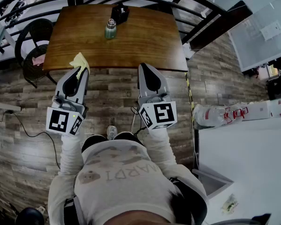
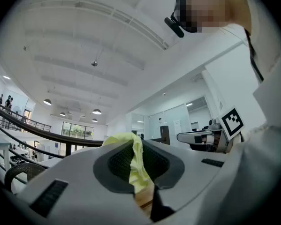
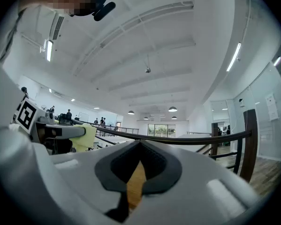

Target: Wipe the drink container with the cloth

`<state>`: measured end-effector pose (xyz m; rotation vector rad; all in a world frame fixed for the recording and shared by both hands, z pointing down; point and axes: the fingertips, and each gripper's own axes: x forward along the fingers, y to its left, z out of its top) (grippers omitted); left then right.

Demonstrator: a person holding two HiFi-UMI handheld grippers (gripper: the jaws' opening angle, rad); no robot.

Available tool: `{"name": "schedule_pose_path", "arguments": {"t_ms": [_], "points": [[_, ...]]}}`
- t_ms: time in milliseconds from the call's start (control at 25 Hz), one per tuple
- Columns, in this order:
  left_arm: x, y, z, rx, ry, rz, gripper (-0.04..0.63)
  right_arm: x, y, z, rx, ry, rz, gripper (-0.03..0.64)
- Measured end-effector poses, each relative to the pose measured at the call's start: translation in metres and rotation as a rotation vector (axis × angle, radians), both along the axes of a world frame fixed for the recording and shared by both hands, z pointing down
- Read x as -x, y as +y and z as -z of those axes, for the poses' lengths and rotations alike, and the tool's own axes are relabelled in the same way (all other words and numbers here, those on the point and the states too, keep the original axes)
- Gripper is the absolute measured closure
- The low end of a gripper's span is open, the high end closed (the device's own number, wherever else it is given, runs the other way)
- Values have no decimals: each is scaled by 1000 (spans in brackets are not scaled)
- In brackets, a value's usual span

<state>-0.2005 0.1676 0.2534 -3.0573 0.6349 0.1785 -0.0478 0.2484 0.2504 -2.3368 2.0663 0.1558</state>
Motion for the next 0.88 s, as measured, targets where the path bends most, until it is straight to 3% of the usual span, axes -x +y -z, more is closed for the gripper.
{"name": "schedule_pose_path", "arguments": {"t_ms": [440,880], "points": [[-1,-2,-1,-13,10,28,566,-3,-2,-2,-9,13,18,606],[-18,-1,-9,2,-4,45,566,-13,-13,-14,11,-34,91,606]]}}
